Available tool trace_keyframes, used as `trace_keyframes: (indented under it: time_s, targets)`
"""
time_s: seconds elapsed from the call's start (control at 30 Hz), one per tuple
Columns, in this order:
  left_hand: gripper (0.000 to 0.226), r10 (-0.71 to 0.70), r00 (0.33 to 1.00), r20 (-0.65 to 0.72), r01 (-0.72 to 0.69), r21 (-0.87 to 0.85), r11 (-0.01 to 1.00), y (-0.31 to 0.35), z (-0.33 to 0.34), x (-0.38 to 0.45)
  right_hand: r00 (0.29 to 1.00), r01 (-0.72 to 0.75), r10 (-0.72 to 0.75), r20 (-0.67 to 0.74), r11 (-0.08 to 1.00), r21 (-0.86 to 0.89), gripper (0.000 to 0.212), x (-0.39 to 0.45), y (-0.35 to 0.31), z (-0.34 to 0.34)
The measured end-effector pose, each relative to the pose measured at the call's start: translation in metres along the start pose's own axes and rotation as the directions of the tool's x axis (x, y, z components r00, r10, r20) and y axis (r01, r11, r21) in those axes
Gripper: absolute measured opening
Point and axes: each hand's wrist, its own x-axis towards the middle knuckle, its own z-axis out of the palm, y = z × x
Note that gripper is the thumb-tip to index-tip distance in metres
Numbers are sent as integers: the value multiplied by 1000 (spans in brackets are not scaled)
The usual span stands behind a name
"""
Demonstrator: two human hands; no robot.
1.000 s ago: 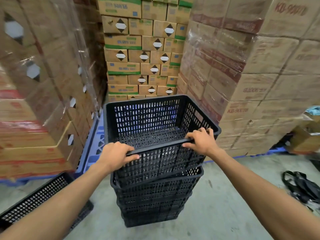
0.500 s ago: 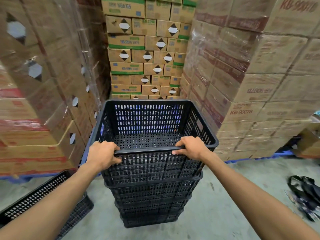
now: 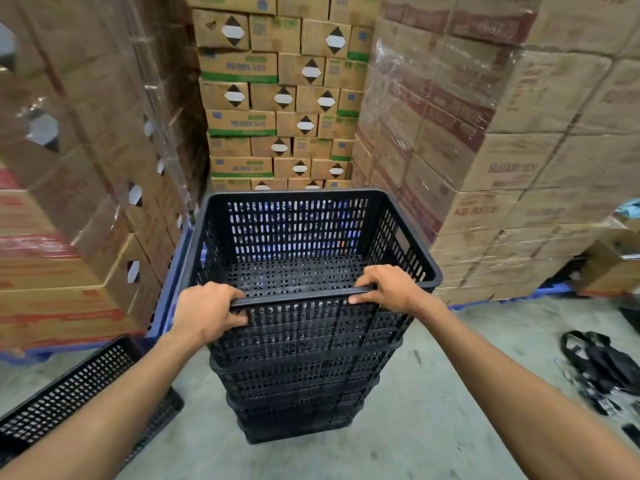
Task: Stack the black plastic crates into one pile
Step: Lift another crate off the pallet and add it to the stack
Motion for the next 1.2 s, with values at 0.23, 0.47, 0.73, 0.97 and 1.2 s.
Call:
trace_keyframes:
  time_s: [0.23, 0.47, 0.73, 0.97, 1.2]
  targets:
    - [50, -20, 986, 163, 24, -18, 1000, 5, -8, 3, 1000, 15, -17, -8, 981, -192, 61, -3, -2, 5]
    - [66, 6, 997, 78, -2, -53, 999, 15, -2, 4, 994, -16, -12, -113, 969, -245, 74, 0, -4, 15]
    - [63, -47, 997, 64, 50, -57, 997, 17, -1, 0, 991, -20, 1, -131, 990, -139, 81, -3, -13, 13]
    - [27, -78, 991, -107, -29, -748, 663, -11, -21, -8, 993, 104, -86, -78, 959, 265, 64, 23, -56, -6]
    - [14, -393, 903, -171, 175, -690, 702, -105, -9, -63, 902, 429, -426, -73, 859, 280, 46, 83, -188, -7]
